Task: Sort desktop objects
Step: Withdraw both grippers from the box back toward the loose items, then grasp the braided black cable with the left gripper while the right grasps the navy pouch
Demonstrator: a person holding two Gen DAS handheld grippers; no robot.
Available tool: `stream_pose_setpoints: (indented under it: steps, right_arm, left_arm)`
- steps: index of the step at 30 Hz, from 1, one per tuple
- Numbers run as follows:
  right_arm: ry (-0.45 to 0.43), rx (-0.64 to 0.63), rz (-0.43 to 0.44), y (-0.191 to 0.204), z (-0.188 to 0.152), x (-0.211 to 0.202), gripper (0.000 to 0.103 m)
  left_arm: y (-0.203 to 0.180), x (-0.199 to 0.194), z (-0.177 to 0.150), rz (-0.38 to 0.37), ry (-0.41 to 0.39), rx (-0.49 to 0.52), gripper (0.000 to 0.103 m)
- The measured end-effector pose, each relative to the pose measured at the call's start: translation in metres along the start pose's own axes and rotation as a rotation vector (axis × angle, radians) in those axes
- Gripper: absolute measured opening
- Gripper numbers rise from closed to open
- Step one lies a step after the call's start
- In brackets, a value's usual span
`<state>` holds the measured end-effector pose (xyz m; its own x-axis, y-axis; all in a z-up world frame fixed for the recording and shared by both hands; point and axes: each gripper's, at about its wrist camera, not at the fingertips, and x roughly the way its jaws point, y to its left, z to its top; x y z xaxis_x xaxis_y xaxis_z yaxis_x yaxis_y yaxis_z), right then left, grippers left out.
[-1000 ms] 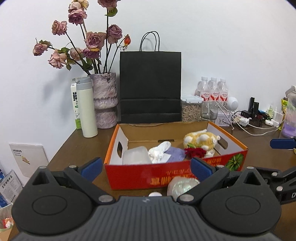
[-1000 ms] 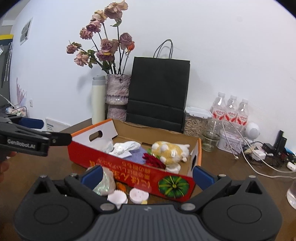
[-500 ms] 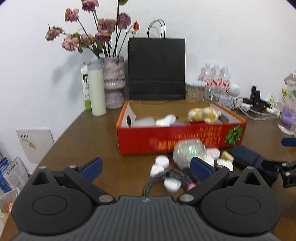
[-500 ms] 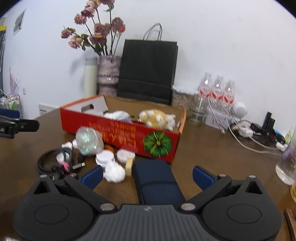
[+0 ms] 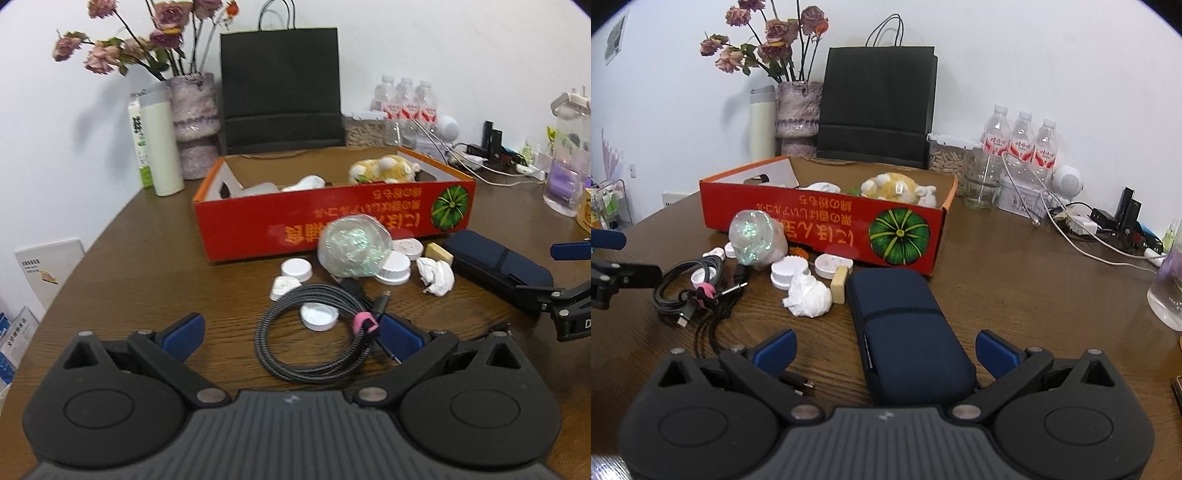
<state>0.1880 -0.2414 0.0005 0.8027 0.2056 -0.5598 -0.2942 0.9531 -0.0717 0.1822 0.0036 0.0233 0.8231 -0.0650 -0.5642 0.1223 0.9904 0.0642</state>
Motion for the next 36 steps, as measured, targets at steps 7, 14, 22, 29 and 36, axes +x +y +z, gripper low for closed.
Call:
stream_pose_setpoints:
  steps: [7, 14, 22, 29, 36]
  right_arm:
    - [0.015, 0.009, -0.002, -0.003, 0.001, 0.009, 0.103]
    - [0.050, -0.001, -0.007, -0.006, 0.001, 0.024, 0.103]
    - [0.090, -0.001, -0.014, -0.010, 0.009, 0.047, 0.103]
    - [0.108, 0.091, 0.032, -0.022, 0.005, 0.062, 0.103]
    - [0.109, 0.109, 0.008, -0.022, 0.007, 0.068, 0.103]
  left_arm:
    - [-0.010, 0.028, 0.002, -0.043, 0.091, 0.009, 0.103]
    - [-0.011, 0.051, 0.006, -0.054, 0.143, 0.005, 0.103]
    - [-0.005, 0.072, 0.009, -0.058, 0.179, -0.028, 0.103]
    - [-0.002, 0.073, 0.006, -0.054, 0.136, -0.027, 0.103]
    - [-0.001, 0.073, 0.002, -0.057, 0.101, -0.026, 0.103]
